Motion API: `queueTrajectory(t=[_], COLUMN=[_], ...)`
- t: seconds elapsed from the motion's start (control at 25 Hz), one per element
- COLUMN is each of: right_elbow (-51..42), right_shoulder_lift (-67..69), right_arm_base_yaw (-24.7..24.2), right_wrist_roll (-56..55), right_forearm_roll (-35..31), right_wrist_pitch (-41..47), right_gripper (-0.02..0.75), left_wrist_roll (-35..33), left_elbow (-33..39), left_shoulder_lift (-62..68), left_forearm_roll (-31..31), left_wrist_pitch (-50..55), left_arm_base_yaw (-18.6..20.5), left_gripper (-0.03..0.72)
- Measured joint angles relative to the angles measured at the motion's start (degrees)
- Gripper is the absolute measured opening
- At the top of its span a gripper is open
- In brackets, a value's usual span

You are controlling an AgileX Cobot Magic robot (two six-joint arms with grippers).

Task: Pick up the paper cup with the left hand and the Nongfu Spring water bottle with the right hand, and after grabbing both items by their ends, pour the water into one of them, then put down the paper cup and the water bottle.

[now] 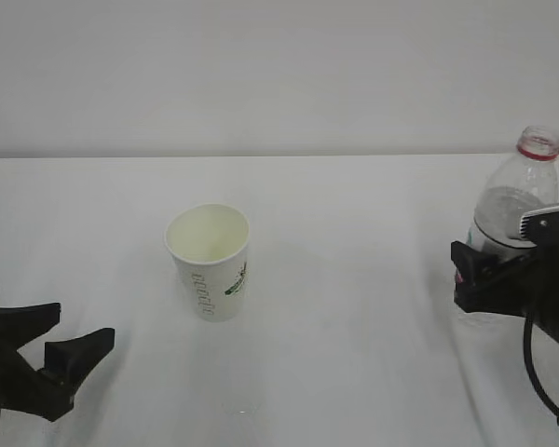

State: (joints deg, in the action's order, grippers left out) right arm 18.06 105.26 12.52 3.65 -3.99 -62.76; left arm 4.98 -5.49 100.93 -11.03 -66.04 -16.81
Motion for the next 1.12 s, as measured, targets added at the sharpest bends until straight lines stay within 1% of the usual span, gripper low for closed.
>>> queueTrajectory(t=[0.12, 0.36, 0.6, 0.8, 0.96, 1.04, 1.12], right_elbow=[-2.0, -3.5, -3.8, -3.9, -3.9, -3.9, -3.9], right_shoulder_lift=[-4.8, -13.3, -20.1, -22.9, -22.9, -22.9, -22.9], right_arm_base_yaw=[0.0, 0.0, 0.0, 0.0, 0.0, 0.0, 0.0], right_wrist_roll=[0.0, -0.5, -0.8, -0.8, -0.8, -0.8, -0.8], right_forearm_roll=[0.0, 0.0, 0.8, 2.2, 3.6, 4.0, 4.4], right_wrist_pitch=[0.1, 1.7, 7.1, 11.3, 12.1, 12.1, 12.1], right_gripper=[0.512, 0.510, 0.507, 0.505, 0.505, 0.505, 0.505], left_wrist_roll=[0.0, 0.0, 0.1, 2.7, 3.7, 3.8, 3.9], left_elbow=[0.0, 0.0, -0.1, -1.2, -2.7, -3.5, -4.5], left_shoulder_lift=[0.0, 0.0, 0.0, 0.0, 0.0, 0.0, 0.0], left_forearm_roll=[-1.5, -2.4, -4.5, -7.6, -11.1, -13.0, -15.1], left_wrist_pitch=[0.0, 0.0, 0.0, 0.0, 0.0, 0.0, 0.0], left_arm_base_yaw=[0.0, 0.0, 0.0, 0.0, 0.1, 1.2, 3.2], left_gripper=[0.587, 0.596, 0.679, 0.688, 0.690, 0.690, 0.690])
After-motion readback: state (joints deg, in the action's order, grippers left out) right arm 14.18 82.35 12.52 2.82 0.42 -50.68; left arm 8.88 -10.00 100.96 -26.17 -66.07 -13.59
